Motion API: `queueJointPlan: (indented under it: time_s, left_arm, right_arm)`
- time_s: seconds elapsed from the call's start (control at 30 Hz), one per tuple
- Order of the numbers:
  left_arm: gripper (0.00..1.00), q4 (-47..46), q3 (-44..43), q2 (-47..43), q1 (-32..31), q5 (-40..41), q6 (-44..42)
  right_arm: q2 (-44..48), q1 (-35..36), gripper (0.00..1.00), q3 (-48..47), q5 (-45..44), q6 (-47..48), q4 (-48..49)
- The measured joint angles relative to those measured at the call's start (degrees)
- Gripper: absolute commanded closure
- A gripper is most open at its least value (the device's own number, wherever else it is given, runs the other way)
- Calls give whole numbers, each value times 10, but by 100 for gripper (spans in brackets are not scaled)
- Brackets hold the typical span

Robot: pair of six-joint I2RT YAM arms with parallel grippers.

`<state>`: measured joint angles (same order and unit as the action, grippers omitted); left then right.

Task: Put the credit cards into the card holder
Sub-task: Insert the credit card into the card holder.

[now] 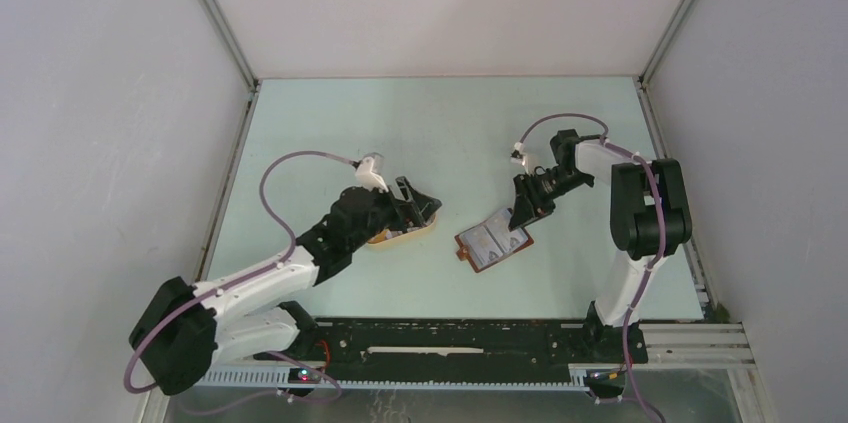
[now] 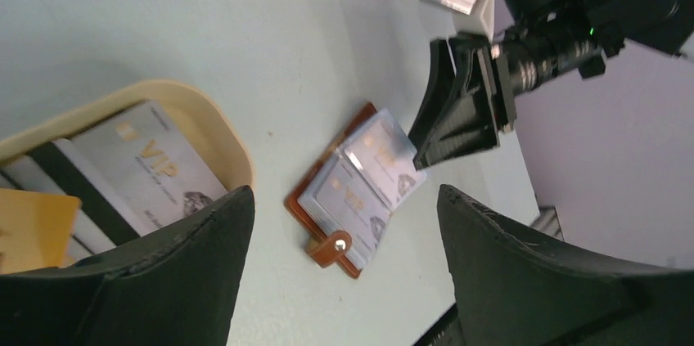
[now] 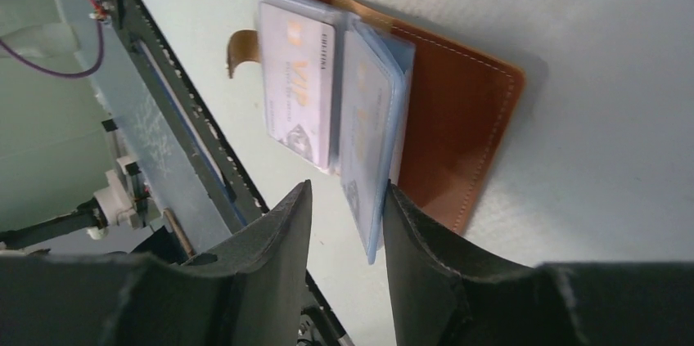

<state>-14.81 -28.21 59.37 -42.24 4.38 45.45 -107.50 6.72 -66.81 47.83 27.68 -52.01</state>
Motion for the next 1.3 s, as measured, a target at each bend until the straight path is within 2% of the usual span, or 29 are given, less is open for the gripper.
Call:
queueJointPlan:
  time_s: [0.13, 0.33, 0.43, 0.87, 1.3]
  left_arm:
    - [20, -15, -13, 57, 0, -50, 11]
    - [33, -23, -58, 126, -1, -102, 25]
    - [35, -30, -86, 166, -3, -127, 32]
    - [33, -21, -167, 312, -23, -220, 72]
    - [30, -14, -216, 391, -37, -269, 109]
  right_arm:
    - [0, -4, 58, -2, 35, 8, -14]
    - [0, -12, 59, -11, 86, 18, -37]
    - [0, -17, 61, -11, 101, 21, -43]
    - [-32, -21, 80, -12, 122, 18, -55]
    - [-52, -18, 80, -30, 155, 21, -79]
